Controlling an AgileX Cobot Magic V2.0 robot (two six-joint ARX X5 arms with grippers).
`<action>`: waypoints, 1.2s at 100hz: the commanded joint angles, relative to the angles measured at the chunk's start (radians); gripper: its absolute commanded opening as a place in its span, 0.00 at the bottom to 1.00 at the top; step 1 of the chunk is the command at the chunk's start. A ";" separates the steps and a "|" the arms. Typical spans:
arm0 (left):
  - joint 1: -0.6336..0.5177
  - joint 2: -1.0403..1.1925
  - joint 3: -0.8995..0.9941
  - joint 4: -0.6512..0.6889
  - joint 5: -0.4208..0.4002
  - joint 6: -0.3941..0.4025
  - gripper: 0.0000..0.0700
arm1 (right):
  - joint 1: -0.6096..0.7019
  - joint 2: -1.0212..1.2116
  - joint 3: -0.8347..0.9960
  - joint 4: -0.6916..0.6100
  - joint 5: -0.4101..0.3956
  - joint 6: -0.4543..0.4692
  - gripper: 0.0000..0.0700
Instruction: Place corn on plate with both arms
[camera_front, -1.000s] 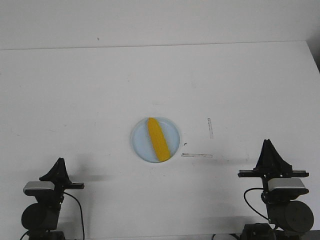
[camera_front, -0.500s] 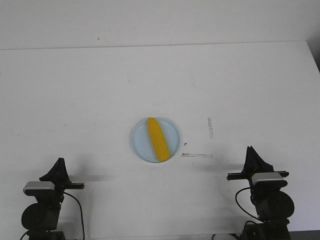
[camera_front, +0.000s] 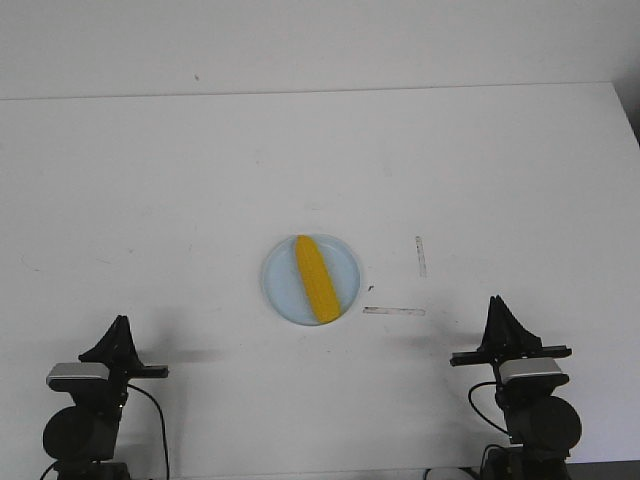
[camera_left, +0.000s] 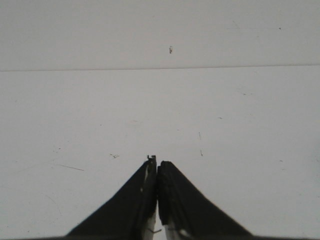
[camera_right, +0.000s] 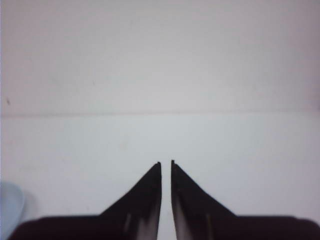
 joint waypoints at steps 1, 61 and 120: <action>0.001 -0.002 -0.021 0.012 0.000 -0.004 0.00 | 0.001 0.000 -0.025 0.018 0.008 -0.003 0.05; 0.001 -0.002 -0.021 0.011 0.000 -0.004 0.00 | 0.001 0.000 -0.025 -0.019 -0.004 -0.002 0.01; 0.001 -0.002 -0.021 0.011 0.000 -0.004 0.00 | 0.001 0.000 -0.025 -0.005 0.007 -0.003 0.01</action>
